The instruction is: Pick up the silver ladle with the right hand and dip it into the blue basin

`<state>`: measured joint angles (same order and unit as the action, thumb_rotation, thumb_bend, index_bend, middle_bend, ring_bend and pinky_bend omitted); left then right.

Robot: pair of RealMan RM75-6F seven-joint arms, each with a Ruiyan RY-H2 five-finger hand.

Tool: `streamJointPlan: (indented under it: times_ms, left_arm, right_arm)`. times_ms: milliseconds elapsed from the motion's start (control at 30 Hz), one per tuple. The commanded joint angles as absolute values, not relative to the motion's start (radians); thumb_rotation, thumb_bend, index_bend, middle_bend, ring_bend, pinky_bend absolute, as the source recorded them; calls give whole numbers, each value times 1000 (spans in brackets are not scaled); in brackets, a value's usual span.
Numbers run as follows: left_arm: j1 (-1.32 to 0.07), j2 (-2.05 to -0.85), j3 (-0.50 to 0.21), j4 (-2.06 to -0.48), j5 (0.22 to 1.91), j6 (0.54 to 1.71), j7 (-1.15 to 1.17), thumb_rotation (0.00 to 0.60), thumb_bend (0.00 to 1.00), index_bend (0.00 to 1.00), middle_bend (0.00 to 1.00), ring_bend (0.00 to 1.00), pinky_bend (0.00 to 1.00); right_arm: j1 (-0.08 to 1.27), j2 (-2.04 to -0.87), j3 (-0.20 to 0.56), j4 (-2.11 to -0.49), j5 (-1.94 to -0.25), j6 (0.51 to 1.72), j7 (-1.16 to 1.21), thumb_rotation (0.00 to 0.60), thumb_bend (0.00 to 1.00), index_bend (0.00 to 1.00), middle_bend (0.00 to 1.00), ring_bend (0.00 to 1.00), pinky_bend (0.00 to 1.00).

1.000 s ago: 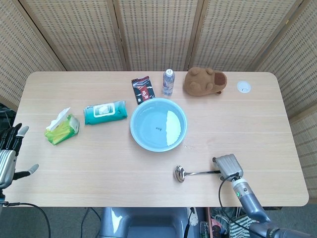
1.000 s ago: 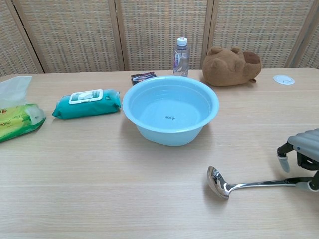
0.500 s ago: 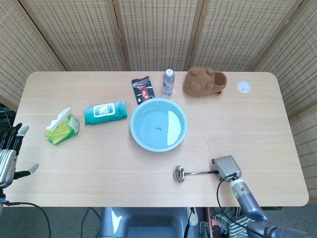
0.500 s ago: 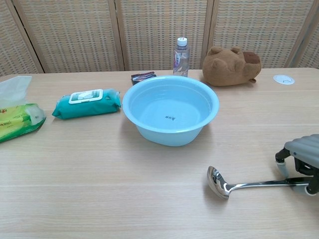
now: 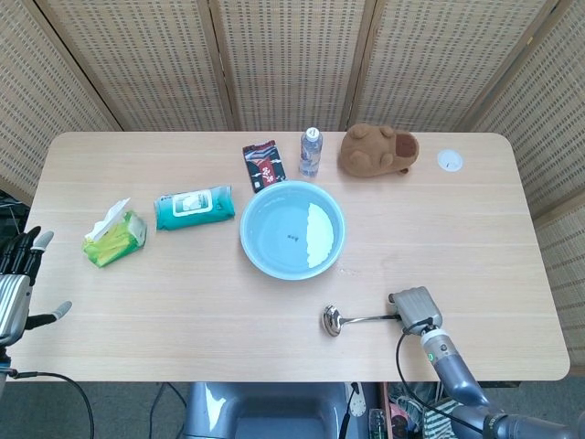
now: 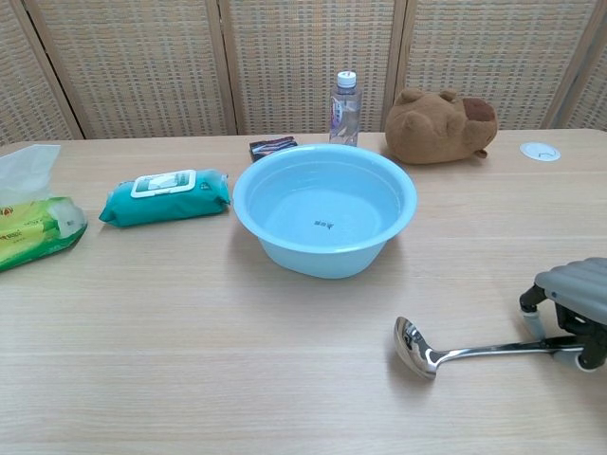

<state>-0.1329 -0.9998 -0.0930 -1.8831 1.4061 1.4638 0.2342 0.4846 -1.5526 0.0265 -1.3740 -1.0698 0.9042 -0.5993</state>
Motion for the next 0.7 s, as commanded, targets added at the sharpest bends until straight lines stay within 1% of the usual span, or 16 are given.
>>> streamJointPlan:
  times_ms: [33,100,167,267,400,500,700]
  left_arm:
    - [-133,-1000,-93,-1883,1406,1464,234,600,0,0,0,0,0]
    - [-132,-1001,-93,-1883,1405,1466,234,600,0,0,0,0,0]
    - [-132,-1001,-91,-1883,1406,1466,235,600,0,0,0,0,0]
    - [-132,-1001,-90,-1883,1409,1467,234,600,0,0,0,0,0]
    - [-132,-1000,-90,-1883,1408,1467,231,600,0,0,0,0,0]
    - [-134,-999,-89,-1882,1407,1463,229,600,0,0,0,0,0]
    - [-135,-997,-89,-1881,1406,1461,222,600,0,0,0,0,0]
  right_arm:
    - [487,-1552,24,-1375,-1065,903,-602,600,318,509,985,906,1000]
    - [488,-1552,22,-1377,-1062,902,-603,600,352,533,985,906,1000]
    - [490,-1552,20,-1377,-1060,903,-601,600,411,578,985,906,1000]
    - [490,-1554,19,-1374,-1060,909,-593,600,528,635,985,906,1000]
    - [488,-1547,23,-1382,-1068,917,-564,600,662,662,985,906,1000]
    - [483,-1518,37,-1414,-1091,942,-523,600,708,673,985,906,1000]
    - [477,-1433,43,-1509,-1133,964,-461,600,728,681,985,907,1000]
